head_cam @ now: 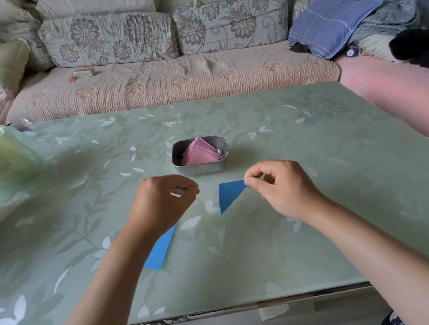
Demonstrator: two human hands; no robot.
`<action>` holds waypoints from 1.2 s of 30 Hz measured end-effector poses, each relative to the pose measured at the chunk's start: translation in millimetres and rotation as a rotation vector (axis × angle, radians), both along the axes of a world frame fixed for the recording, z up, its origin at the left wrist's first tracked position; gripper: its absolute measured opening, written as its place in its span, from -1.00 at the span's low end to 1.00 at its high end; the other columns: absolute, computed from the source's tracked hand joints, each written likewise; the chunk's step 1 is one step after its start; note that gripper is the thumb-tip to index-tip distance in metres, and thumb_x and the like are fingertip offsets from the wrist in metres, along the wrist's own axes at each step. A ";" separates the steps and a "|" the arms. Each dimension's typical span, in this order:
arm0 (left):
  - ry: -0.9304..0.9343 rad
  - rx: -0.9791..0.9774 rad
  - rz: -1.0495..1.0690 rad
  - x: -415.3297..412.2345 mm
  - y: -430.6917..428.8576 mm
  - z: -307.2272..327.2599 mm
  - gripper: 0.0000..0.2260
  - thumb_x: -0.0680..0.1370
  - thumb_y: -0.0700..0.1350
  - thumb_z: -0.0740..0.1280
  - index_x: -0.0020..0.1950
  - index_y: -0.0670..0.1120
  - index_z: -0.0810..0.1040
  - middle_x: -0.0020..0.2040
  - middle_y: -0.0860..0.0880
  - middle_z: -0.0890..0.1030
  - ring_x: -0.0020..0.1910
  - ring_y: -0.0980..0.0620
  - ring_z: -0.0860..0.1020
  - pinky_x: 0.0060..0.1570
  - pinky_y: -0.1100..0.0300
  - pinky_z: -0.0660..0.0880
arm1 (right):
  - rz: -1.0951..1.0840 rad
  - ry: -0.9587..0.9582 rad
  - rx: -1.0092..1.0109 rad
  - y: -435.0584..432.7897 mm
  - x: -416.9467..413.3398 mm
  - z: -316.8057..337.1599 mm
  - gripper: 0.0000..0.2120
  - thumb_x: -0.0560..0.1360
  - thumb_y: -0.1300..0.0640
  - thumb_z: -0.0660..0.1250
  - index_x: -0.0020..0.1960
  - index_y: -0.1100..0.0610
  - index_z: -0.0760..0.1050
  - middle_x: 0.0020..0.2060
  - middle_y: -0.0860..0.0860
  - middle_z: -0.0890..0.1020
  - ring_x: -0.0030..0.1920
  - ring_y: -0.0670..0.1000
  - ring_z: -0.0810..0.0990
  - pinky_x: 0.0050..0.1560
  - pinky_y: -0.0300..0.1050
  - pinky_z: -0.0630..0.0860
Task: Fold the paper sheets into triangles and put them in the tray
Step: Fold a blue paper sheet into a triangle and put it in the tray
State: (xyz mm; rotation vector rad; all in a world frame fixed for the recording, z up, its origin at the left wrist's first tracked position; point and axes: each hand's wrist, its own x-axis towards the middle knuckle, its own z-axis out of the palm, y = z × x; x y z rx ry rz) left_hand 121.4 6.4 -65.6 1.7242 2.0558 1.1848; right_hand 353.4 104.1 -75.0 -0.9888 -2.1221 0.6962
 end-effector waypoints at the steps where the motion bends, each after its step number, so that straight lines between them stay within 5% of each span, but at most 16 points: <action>1: -0.068 0.009 0.001 4.2 0.2 -0.4 -0.87 0.49 -0.18 0.43 -0.17 0.04 0.71 -0.23 0.21 0.70 -0.22 0.32 0.64 -0.13 0.41 0.53 | -0.008 0.016 -0.034 0.3 -0.1 -0.8 -0.77 0.52 0.15 0.41 -0.26 -0.11 0.56 -0.46 -0.26 0.54 -0.44 -0.01 0.54 -0.35 -0.27 0.40; 6: -0.401 0.021 -0.023 37.8 6.7 -4.7 -0.93 0.52 -0.07 0.44 -0.08 0.11 0.69 -0.16 0.23 0.70 -0.12 0.30 0.64 -0.15 0.47 0.47 | 0.010 0.124 -0.197 -2.4 -5.3 -4.0 -0.81 0.52 0.18 0.40 -0.24 -0.03 0.59 -0.44 -0.08 0.59 -0.44 -0.04 0.57 -0.38 -0.30 0.39; 10: -0.501 0.017 0.047 46.4 9.9 -12.8 -0.86 0.53 -0.12 0.43 -0.21 0.06 0.67 -0.35 0.21 0.65 -0.36 0.28 0.54 -0.29 0.42 0.44 | 0.036 0.141 -0.283 -2.9 -8.3 -5.7 -0.81 0.53 0.20 0.39 -0.24 0.01 0.57 -0.39 0.00 0.60 -0.40 -0.06 0.57 -0.33 -0.23 0.41; 16: -0.300 -0.016 0.010 49.9 8.5 -16.8 -0.86 0.50 -0.11 0.44 -0.23 0.08 0.68 -0.33 0.24 0.65 -0.40 0.32 0.54 -0.40 0.50 0.36 | 0.052 0.030 -0.304 -3.3 -9.3 -13.3 -0.90 0.50 0.09 0.39 -0.15 -0.10 0.60 -0.51 -0.19 0.50 -0.49 -0.18 0.40 -0.43 -0.36 0.32; 21: -0.204 0.000 -0.073 55.8 7.7 -21.9 -0.90 0.51 -0.08 0.46 -0.22 0.00 0.69 -0.33 0.22 0.65 -0.43 0.31 0.54 -0.41 0.50 0.35 | 0.100 0.077 -0.150 -11.3 -14.6 -8.3 -0.93 0.48 0.03 0.38 -0.18 -0.09 0.60 -0.30 -0.23 0.63 -0.30 -0.14 0.53 -0.25 -0.33 0.41; 28: -0.253 -0.042 -0.076 56.7 6.5 -19.4 -0.84 0.48 -0.13 0.41 -0.30 0.03 0.64 -0.40 0.17 0.60 -0.51 0.25 0.44 -0.47 0.47 0.30 | 0.153 0.054 0.002 -16.4 -16.0 -8.2 -0.86 0.52 0.20 0.34 -0.19 0.02 0.52 -0.27 -0.16 0.59 -0.21 -0.06 0.55 -0.10 -0.11 0.51; 36: -0.262 -0.166 -0.097 51.0 6.2 -13.9 -0.87 0.44 -0.16 0.39 -0.29 0.02 0.65 -0.32 0.08 0.67 -0.49 0.20 0.43 -0.47 0.41 0.32 | 0.049 0.183 -0.069 -5.5 -11.1 -6.0 -0.74 0.58 0.27 0.28 -0.18 -0.05 0.46 -0.33 -0.19 0.50 -0.28 -0.16 0.43 -0.21 -0.28 0.38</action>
